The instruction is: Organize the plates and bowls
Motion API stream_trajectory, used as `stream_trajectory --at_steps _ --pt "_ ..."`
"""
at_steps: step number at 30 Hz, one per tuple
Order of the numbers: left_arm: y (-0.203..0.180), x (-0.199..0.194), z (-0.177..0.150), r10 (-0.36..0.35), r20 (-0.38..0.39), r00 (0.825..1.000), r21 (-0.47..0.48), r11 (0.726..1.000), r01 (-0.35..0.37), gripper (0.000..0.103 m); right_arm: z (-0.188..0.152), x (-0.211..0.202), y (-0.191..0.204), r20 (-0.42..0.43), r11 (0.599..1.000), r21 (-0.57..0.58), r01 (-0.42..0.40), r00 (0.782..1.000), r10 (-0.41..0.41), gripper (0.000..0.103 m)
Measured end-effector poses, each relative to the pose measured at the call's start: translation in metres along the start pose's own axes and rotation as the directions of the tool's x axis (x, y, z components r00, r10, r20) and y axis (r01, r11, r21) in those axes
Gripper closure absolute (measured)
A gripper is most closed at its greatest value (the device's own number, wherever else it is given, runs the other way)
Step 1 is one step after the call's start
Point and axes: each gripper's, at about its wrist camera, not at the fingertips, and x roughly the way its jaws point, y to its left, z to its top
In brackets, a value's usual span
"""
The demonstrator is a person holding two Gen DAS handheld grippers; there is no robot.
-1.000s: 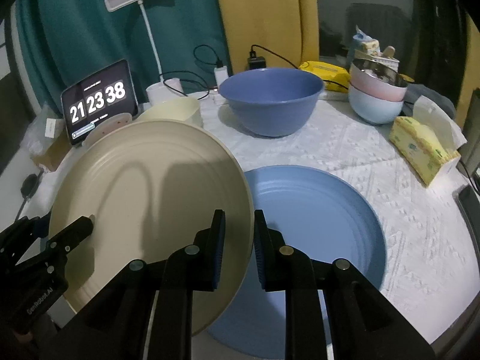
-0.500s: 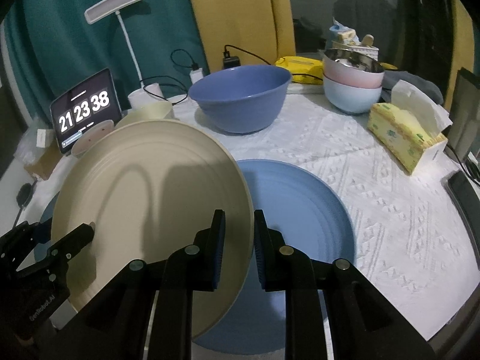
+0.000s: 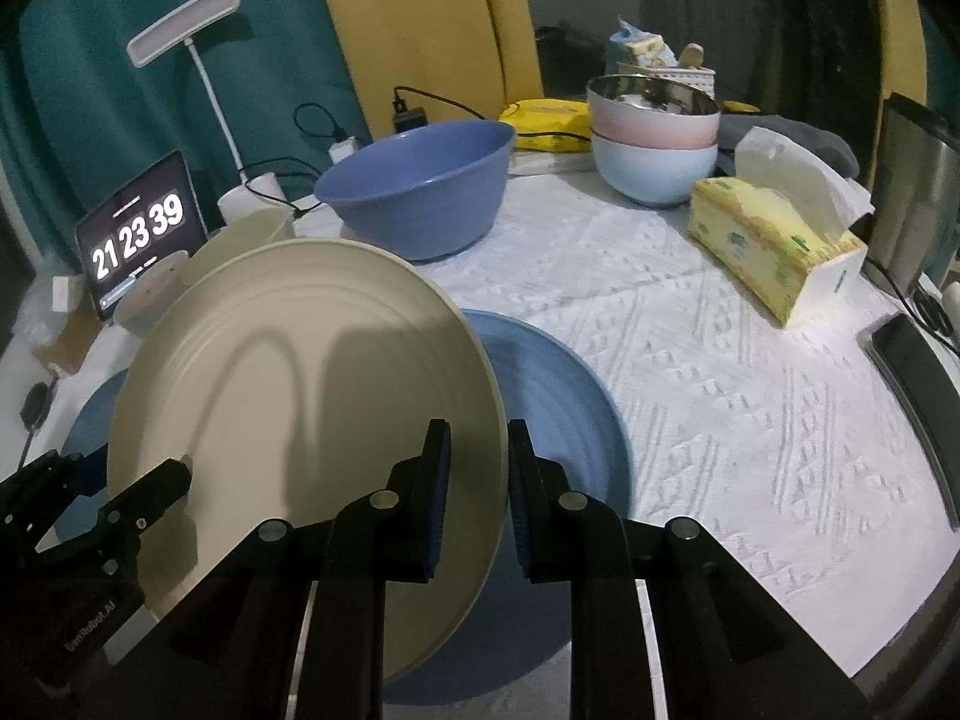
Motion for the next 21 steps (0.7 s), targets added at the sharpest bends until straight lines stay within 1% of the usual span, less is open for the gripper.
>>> stream_trajectory --at_steps 13,17,21 --pt "-0.021 0.015 0.005 -0.041 -0.03 0.999 0.029 0.999 0.042 0.061 0.0 0.002 -0.025 -0.004 0.999 0.038 0.038 0.999 -0.038 0.083" --pt "-0.024 0.02 0.006 -0.045 -0.042 0.998 0.032 0.998 0.046 0.06 -0.001 0.002 -0.03 -0.006 0.998 0.045 0.048 0.999 -0.047 0.082" --pt "-0.026 0.027 0.005 -0.04 -0.071 0.997 0.036 0.998 0.042 0.06 0.0 0.001 -0.032 0.0 0.997 0.05 0.061 0.998 -0.062 0.082"
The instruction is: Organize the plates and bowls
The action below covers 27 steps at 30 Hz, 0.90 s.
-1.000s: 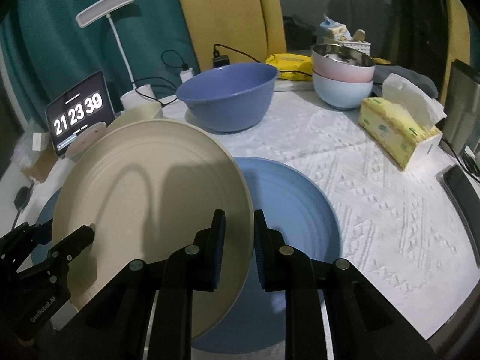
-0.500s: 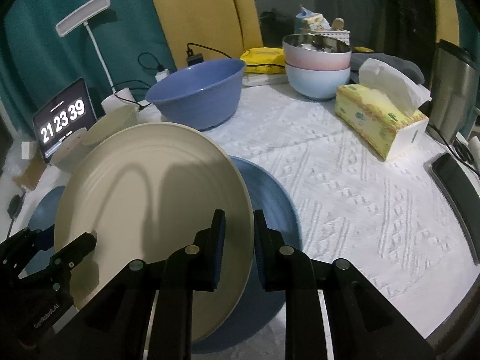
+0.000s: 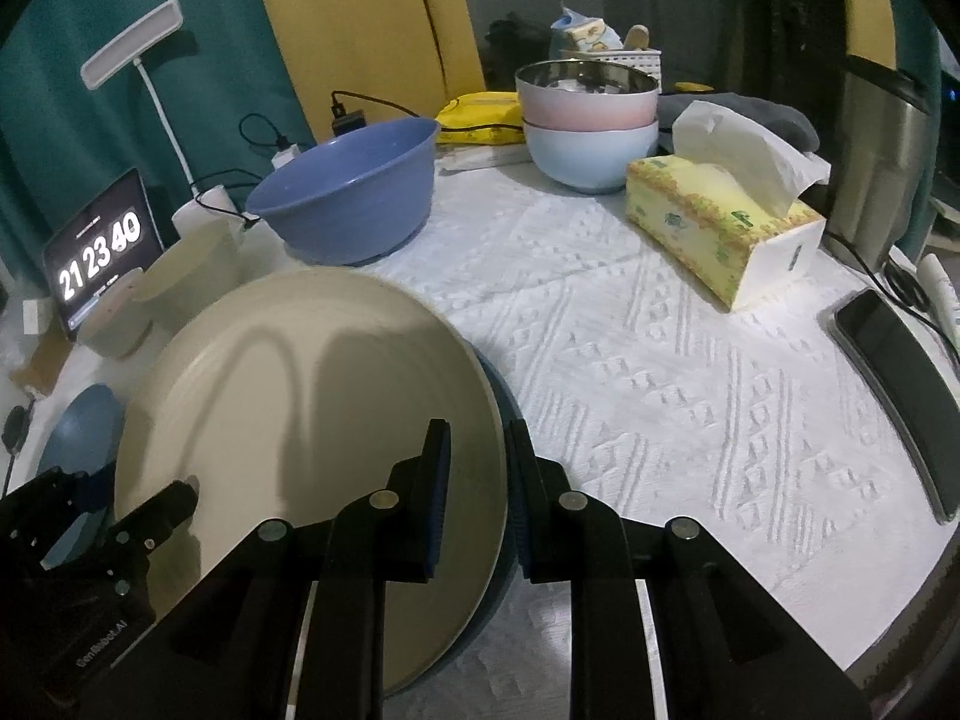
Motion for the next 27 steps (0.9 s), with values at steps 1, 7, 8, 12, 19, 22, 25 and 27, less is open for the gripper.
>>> stream_trajectory --at_steps 1,7,8,12,19,22,25,27 --pt "0.0 0.001 0.0 -0.01 -0.004 1.0 -0.006 1.0 0.01 0.06 0.001 -0.002 0.0 0.008 1.0 0.002 -0.007 1.0 0.007 0.082" --pt "-0.001 0.004 0.0 0.006 -0.003 1.0 0.003 1.0 -0.006 0.06 0.003 -0.003 0.0 0.023 1.0 -0.01 0.023 0.999 -0.023 0.082" --pt "-0.001 0.004 -0.001 0.009 -0.002 1.0 0.0 1.0 -0.009 0.059 0.002 -0.001 -0.001 0.02 0.999 -0.01 0.031 0.999 -0.031 0.082" --pt "0.004 0.007 -0.002 0.017 -0.014 1.0 -0.015 1.0 -0.017 0.059 -0.001 0.005 -0.005 -0.004 0.998 0.003 0.057 0.998 -0.057 0.069" --pt "0.01 0.006 -0.003 0.021 -0.012 1.0 -0.027 0.999 -0.022 0.059 -0.008 0.018 0.003 -0.058 1.0 0.0 0.027 0.998 -0.027 0.063" --pt "0.016 0.004 -0.005 0.022 -0.01 1.0 -0.039 0.999 -0.023 0.059 -0.008 0.019 0.007 -0.055 0.999 -0.007 0.043 0.998 -0.044 0.06" --pt "0.021 0.002 -0.005 0.026 -0.005 1.0 -0.043 0.999 -0.026 0.058 -0.006 0.02 0.01 -0.059 0.999 -0.01 0.047 0.997 -0.048 0.06" --pt "0.024 0.001 -0.006 0.025 -0.003 1.0 -0.05 0.998 -0.025 0.058 -0.006 0.021 0.014 -0.063 0.999 -0.017 0.047 0.997 -0.048 0.06"
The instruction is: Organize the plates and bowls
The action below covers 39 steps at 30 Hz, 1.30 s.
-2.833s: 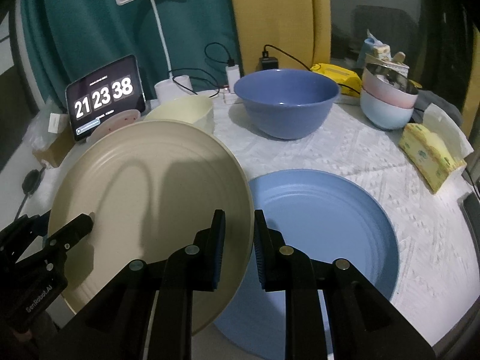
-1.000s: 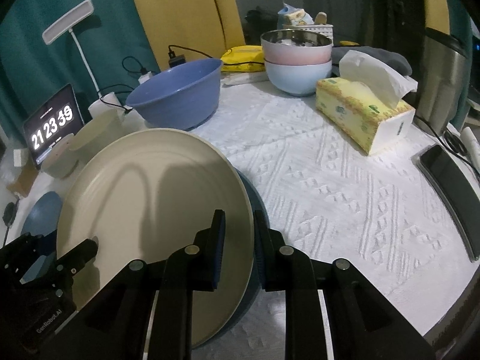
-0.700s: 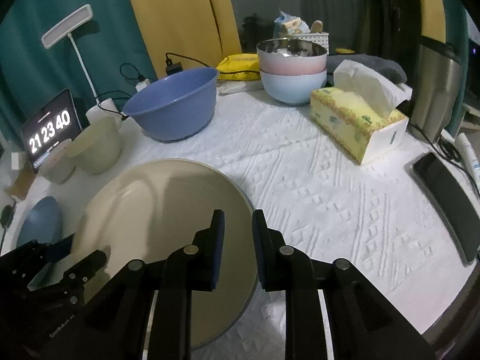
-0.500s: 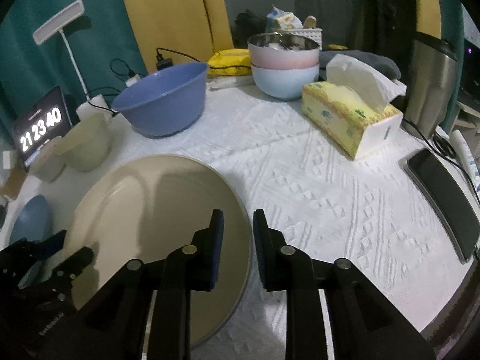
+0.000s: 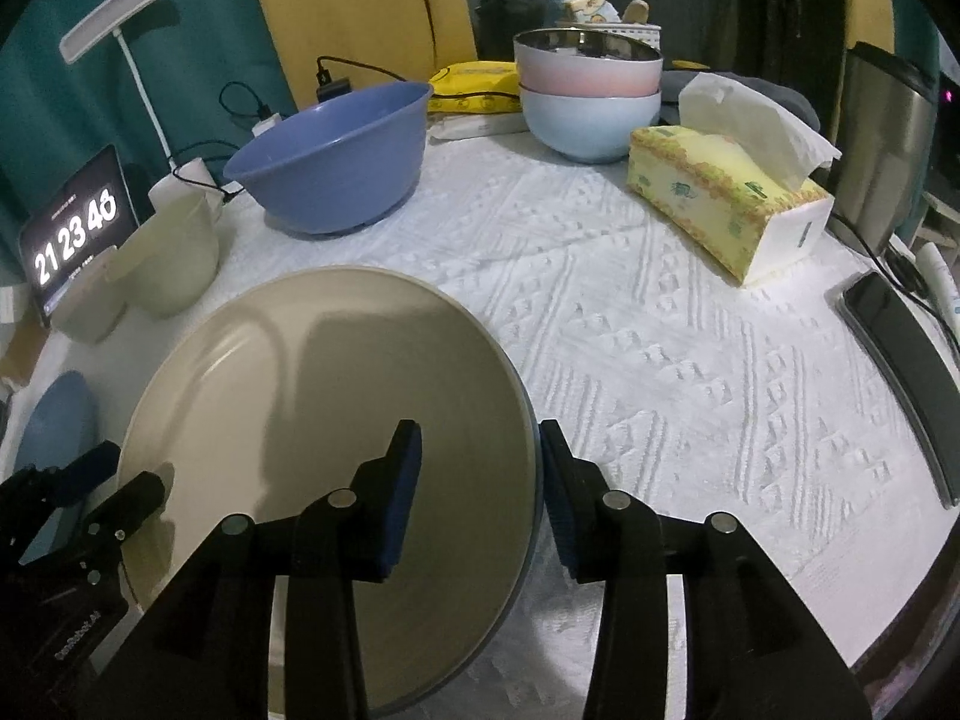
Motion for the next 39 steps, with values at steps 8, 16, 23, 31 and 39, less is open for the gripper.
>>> stream_trajectory --at_steps 8,16,23,31,39 --pt "0.016 -0.009 -0.001 0.005 0.022 1.0 -0.027 1.0 -0.004 0.058 0.003 0.002 0.018 -0.014 1.0 -0.023 0.0 1.0 0.0 0.06" --pt "0.03 -0.023 -0.002 0.002 0.059 0.998 -0.055 0.998 0.001 0.058 0.007 -0.011 0.022 0.03 0.999 -0.021 0.034 0.999 -0.034 0.058" --pt "0.043 -0.038 -0.007 0.009 0.095 0.995 -0.073 0.997 -0.002 0.058 0.008 -0.027 0.042 0.06 0.998 -0.059 0.022 0.998 -0.018 0.058" --pt "0.068 -0.054 -0.015 0.028 0.127 0.991 -0.113 0.993 -0.014 0.058 0.006 -0.037 0.073 0.069 0.994 -0.111 -0.001 0.998 0.009 0.058" --pt "0.091 -0.065 -0.025 0.047 0.146 0.988 -0.148 0.989 -0.025 0.058 0.002 -0.046 0.102 0.077 0.988 -0.152 -0.016 0.997 0.028 0.058"
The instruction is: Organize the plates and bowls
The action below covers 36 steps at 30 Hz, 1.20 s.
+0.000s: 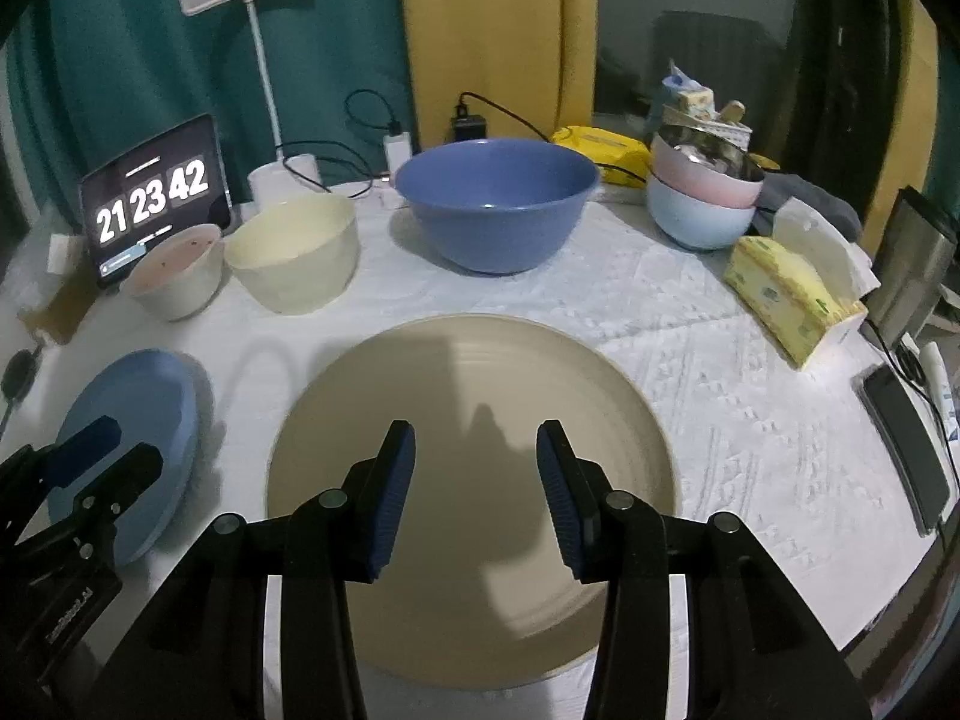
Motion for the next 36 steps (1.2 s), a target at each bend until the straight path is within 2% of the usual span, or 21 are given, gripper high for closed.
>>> stream_trajectory --at_steps 22,36 --pt "0.063 -0.019 -0.019 0.042 0.023 0.999 -0.088 0.995 -0.04 0.058 -0.004 -0.002 0.068 -0.005 0.995 -0.085 -0.051 0.999 0.05 0.058" --pt "0.117 -0.033 -0.027 0.124 0.049 0.991 -0.165 0.98 -0.115 0.053 -0.004 0.013 0.12 -0.045 0.982 -0.159 -0.104 0.994 0.098 0.058"
